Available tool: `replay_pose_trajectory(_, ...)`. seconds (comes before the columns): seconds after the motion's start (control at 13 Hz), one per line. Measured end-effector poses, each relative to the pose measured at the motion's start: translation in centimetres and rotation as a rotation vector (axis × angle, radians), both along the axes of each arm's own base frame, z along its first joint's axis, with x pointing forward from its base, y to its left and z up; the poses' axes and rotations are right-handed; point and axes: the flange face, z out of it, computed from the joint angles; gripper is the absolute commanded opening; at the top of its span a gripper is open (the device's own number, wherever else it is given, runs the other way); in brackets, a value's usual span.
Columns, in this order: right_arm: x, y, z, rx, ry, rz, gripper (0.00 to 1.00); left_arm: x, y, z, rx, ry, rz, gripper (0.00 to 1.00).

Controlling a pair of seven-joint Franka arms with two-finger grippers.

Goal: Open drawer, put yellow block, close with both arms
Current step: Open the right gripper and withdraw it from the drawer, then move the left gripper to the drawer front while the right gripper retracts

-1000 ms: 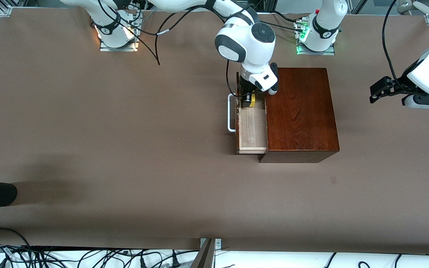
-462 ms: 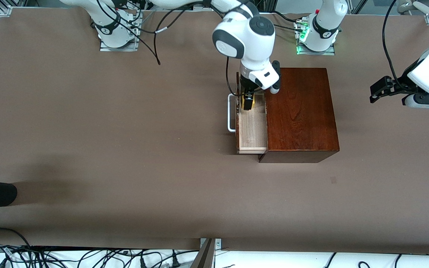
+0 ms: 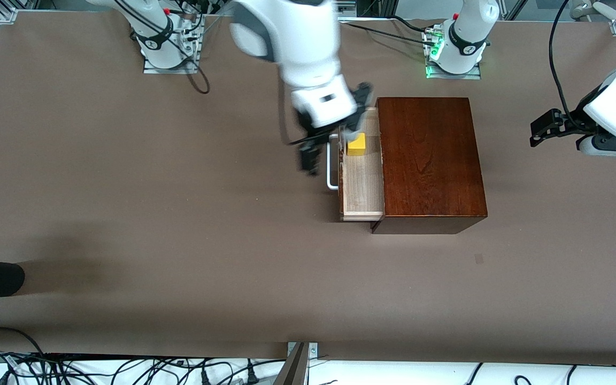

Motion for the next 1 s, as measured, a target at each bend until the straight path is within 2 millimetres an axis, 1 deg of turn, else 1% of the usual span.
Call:
replay_pose_trajectory(0.08, 1.7, -2.8, 1.6, 0.021, -0.006, -0.042, 1.00, 0.1, -0.7, 0.1, -0.003, 0.016, -0.013, 1.00)
replay_pose_trajectory(0.15, 2.7, -5.1, 3.1, 0.031, -0.004, -0.079, 1.00, -0.1, -2.0, -0.1, -0.006, 0.045, -0.038, 1.00)
replay_pose_trajectory(0.23, 3.3, -7.3, 4.2, 0.030, 0.009, -0.116, 1.00, -0.4, -4.1, -0.6, -0.010, 0.080, -0.074, 1.00)
replay_pose_trajectory(0.31, 3.9, -9.4, 5.0, 0.029, 0.033, -0.156, 1.00, -0.8, -6.7, -1.1, -0.032, 0.107, -0.114, 1.00)
replay_pose_trajectory(0.46, 5.6, -13.9, 5.5, 0.051, 0.084, -0.241, 1.00, -1.6, -12.0, -2.1, -0.099, 0.147, -0.192, 1.00)
replay_pose_trajectory(0.62, 7.5, -19.6, 5.8, 0.086, 0.119, -0.340, 1.00, -2.7, -17.7, -3.6, -0.127, 0.186, -0.283, 1.00)
replay_pose_trajectory(0.69, 7.9, -22.5, 6.1, 0.109, 0.139, -0.391, 1.00, -3.3, -20.6, -4.3, -0.128, 0.193, -0.333, 1.00)
replay_pose_trajectory(0.85, 7.6, -28.3, 6.9, 0.141, 0.173, -0.506, 1.00, -4.4, -26.5, -5.3, -0.135, 0.165, -0.474, 1.00)
replay_pose_trajectory(0.92, 6.9, -30.8, 7.2, 0.149, 0.193, -0.568, 1.00, -4.8, -29.3, -6.0, -0.144, 0.142, -0.556, 1.00)
replay_pose_trajectory(1.0, 5.8, -32.8, 7.2, 0.151, 0.215, -0.618, 1.00, -5.2, -31.6, -6.8, -0.153, 0.122, -0.647, 1.00)
